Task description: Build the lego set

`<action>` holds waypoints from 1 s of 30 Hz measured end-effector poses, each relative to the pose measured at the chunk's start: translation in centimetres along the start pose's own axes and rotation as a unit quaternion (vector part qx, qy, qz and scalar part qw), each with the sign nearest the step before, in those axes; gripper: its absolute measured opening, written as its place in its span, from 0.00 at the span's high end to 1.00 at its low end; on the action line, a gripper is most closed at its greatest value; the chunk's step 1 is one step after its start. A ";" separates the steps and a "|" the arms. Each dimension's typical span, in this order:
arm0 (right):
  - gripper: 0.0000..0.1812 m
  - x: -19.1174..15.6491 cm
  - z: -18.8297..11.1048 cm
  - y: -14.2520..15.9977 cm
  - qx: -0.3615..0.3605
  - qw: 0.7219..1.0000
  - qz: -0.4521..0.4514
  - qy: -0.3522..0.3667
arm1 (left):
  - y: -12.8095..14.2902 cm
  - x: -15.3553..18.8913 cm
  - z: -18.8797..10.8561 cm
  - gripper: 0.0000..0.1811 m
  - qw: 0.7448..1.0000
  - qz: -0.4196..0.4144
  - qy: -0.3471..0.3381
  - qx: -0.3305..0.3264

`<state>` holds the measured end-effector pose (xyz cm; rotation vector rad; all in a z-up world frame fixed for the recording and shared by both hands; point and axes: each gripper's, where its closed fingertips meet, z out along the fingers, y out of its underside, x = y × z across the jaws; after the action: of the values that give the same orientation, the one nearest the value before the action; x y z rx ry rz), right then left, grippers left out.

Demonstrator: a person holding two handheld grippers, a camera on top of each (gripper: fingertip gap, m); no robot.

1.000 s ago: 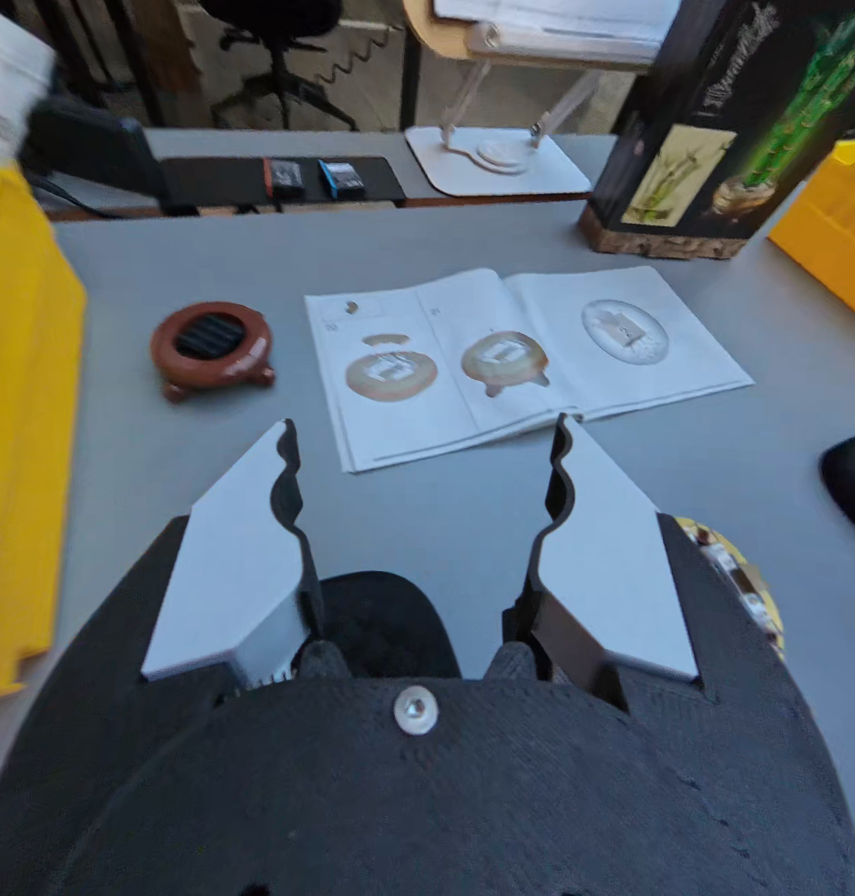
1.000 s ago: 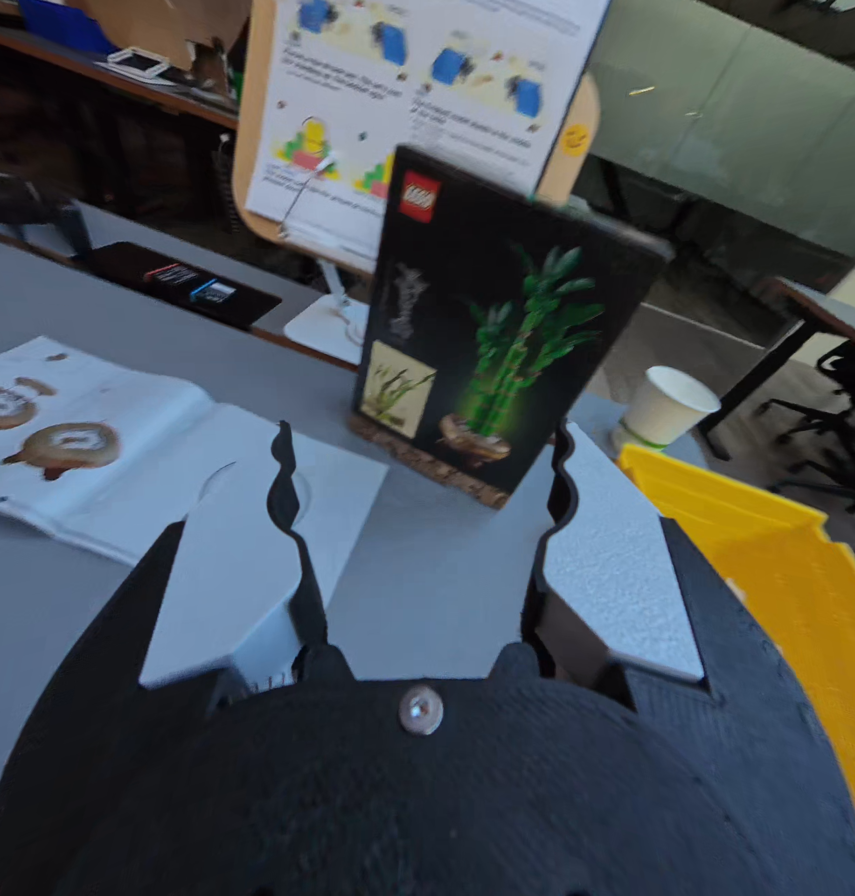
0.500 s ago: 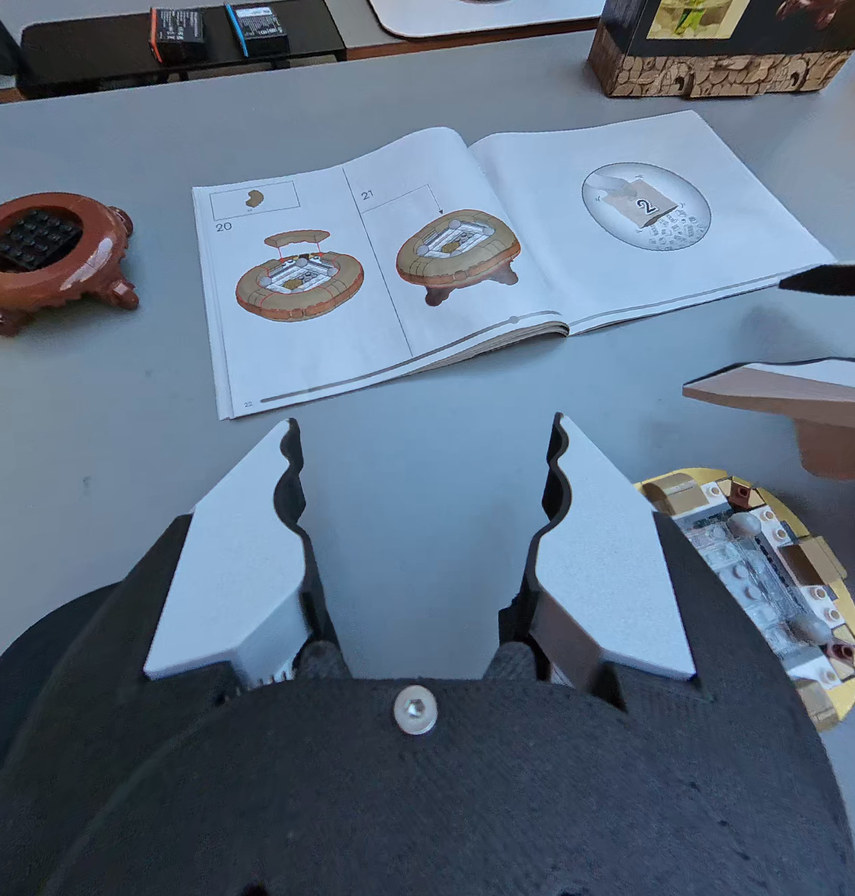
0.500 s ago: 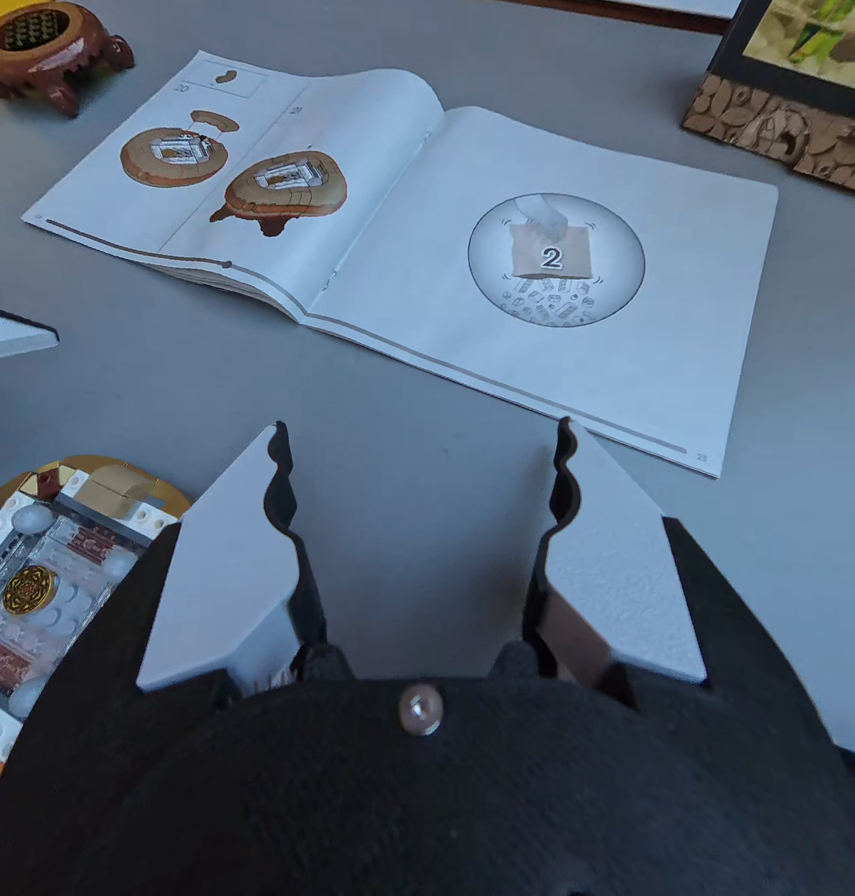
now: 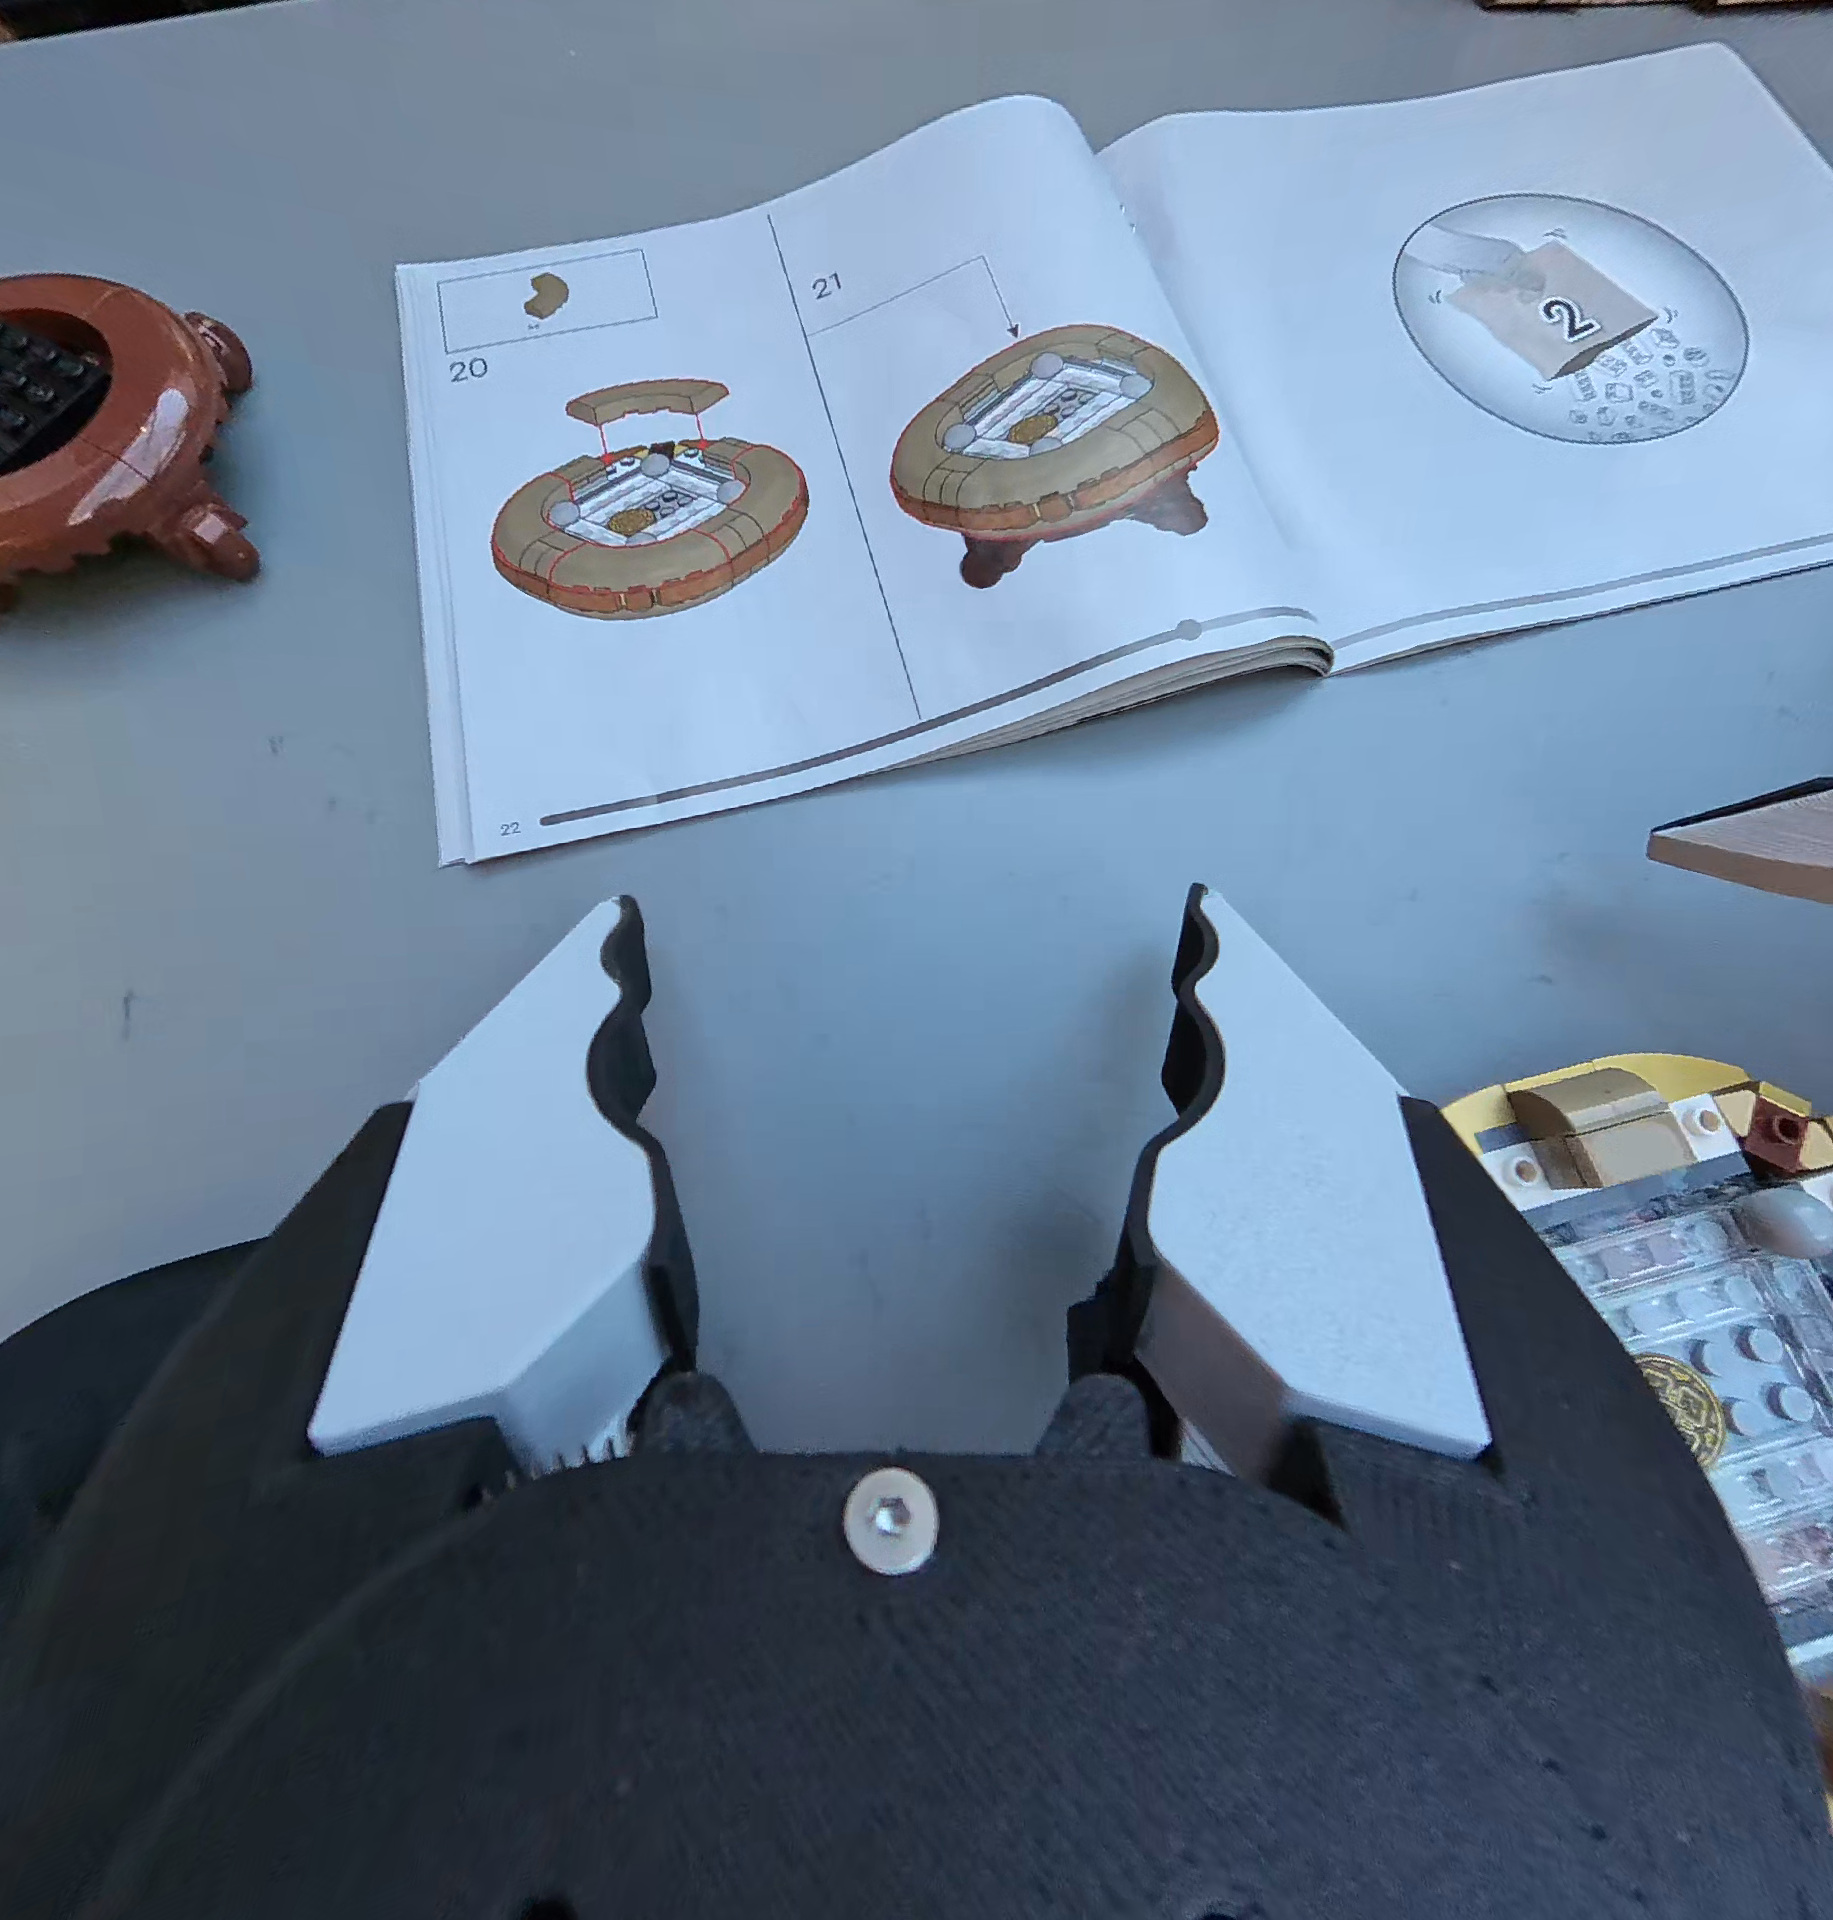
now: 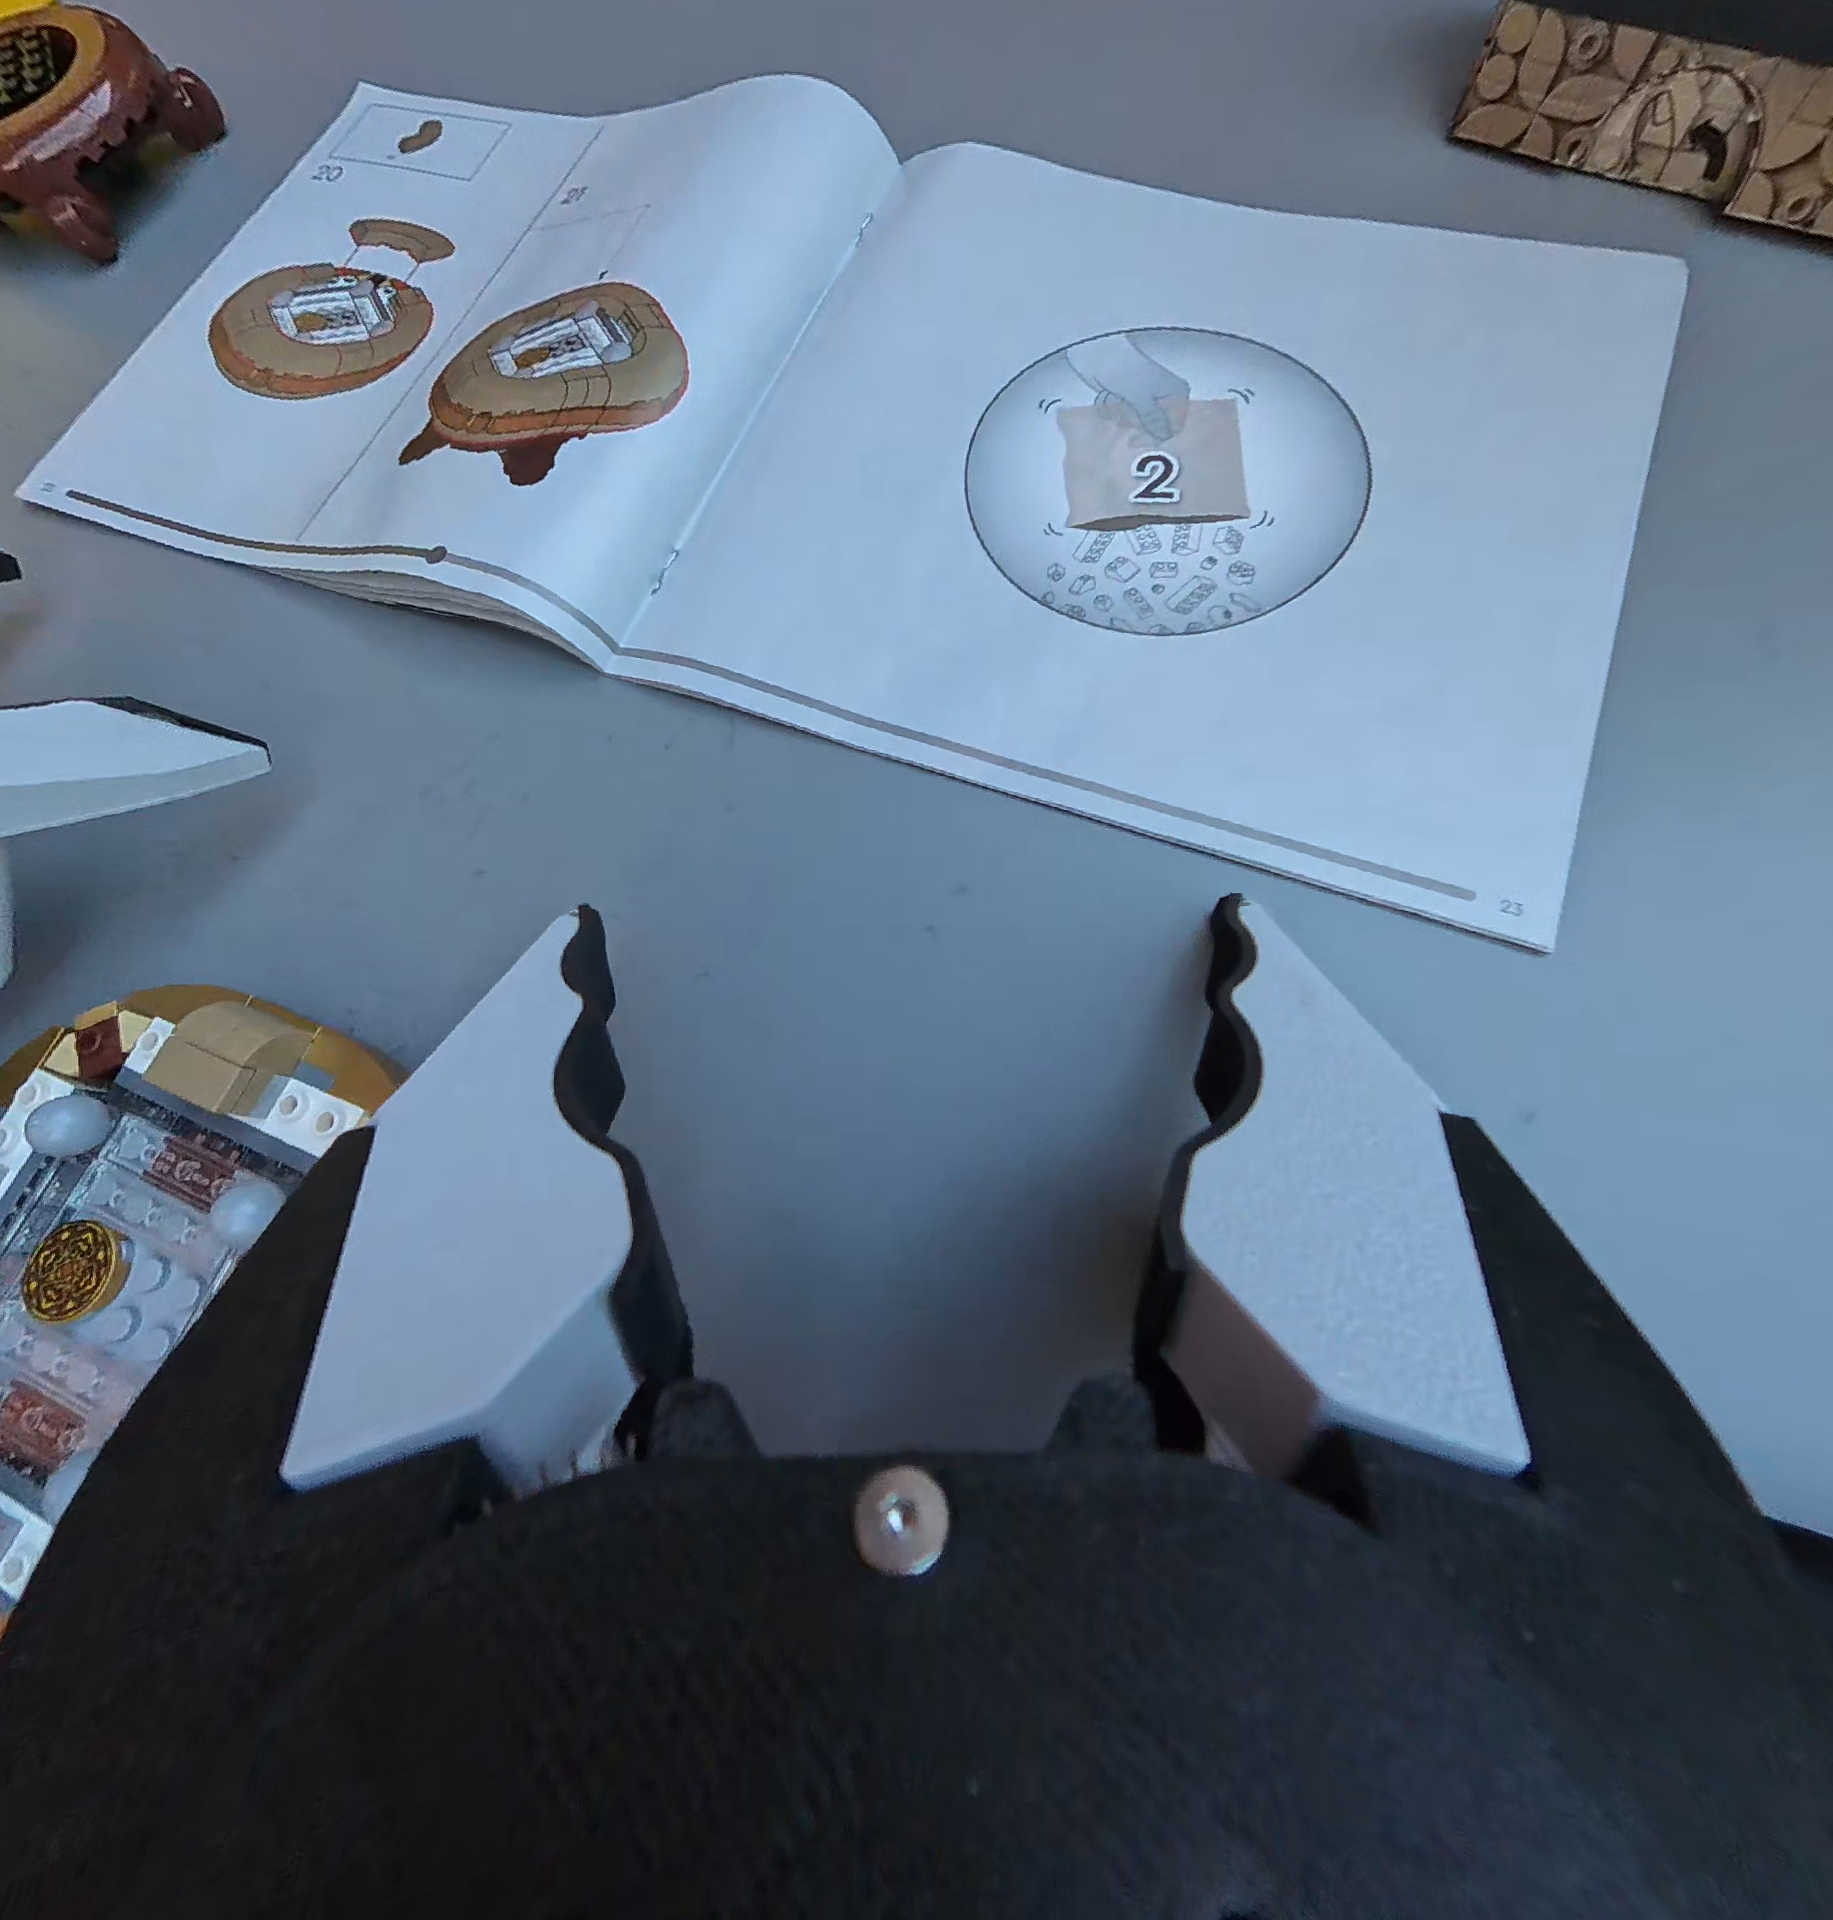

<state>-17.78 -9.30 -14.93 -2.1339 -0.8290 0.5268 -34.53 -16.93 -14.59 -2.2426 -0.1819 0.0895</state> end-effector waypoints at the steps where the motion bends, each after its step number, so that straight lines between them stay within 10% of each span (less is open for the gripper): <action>1: 0.37 0.0 0.0 0.0 0.000 1.000 -0.001 0.001 | 0.1 -0.1 0.0 0.44 1.000 -0.001 -0.001 -0.001; 30: 0.16 2.5 0.2 0.6 -0.028 0.995 -0.010 0.098 | 0.1 0.6 1.2 0.24 0.999 -0.033 0.015 -0.015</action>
<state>-15.87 -7.72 -15.75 -2.1844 -0.7621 0.2803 -34.06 -15.93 -15.43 -2.2637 -0.2422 0.0171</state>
